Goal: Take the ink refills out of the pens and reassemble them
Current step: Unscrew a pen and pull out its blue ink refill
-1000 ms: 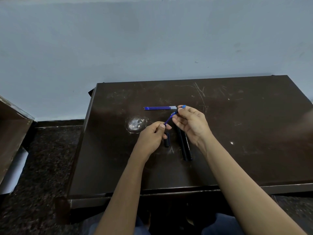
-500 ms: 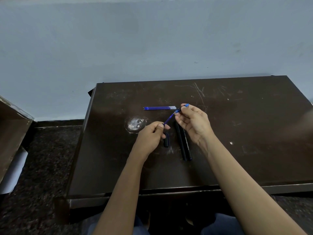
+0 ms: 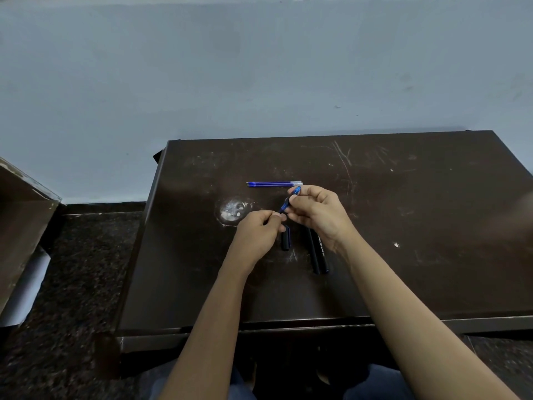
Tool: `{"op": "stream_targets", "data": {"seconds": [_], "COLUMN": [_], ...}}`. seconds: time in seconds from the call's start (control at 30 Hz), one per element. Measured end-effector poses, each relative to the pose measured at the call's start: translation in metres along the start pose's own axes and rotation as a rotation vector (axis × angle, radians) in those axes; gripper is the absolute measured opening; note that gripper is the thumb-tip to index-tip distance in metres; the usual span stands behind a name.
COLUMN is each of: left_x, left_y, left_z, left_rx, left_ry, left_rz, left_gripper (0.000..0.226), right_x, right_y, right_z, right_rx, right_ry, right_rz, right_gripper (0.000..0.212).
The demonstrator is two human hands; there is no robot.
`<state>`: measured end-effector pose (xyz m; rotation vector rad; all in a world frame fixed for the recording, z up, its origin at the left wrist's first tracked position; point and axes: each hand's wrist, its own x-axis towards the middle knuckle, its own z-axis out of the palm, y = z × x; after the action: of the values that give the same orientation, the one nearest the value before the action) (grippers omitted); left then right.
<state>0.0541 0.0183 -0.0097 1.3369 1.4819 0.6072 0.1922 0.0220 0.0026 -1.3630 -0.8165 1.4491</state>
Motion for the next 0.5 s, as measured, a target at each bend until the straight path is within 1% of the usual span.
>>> {"op": "stream_targets", "data": {"seconds": [0.1,0.23,0.37,0.43,0.5], "left_x": [-0.0003,0.0000,-0.0023,-0.0027,-0.0012], "left_y": [0.0002,-0.0036,-0.0048,-0.0040,-0.0025], "left_z": [-0.0015,-0.0031,-0.0041,-0.0040,-0.0024], "left_rx": [0.024,0.033,0.060,0.094,0.117], "left_ry": [-0.008,0.041,0.059,0.086,0.129], "left_rz": [0.028,0.136,0.215,0.223,0.182], "left_gripper": [0.027,0.022,0.023,0.022,0.023], "right_x": [-0.0002,0.0014,0.0035,0.0040,0.0045], "right_y": [-0.0002,0.0002,0.0032,0.0038,0.0043], "right_z": [-0.0002,-0.0014,-0.0025,-0.0020,-0.0016], "right_rx": [-0.006,0.014,0.003,-0.015,-0.026], "right_ry": [-0.003,0.010,0.021,0.015,0.013], "right_rz": [-0.002,-0.013,-0.013,-0.009,-0.005], "right_gripper": [0.012,0.011,0.008,0.006,0.005]}}
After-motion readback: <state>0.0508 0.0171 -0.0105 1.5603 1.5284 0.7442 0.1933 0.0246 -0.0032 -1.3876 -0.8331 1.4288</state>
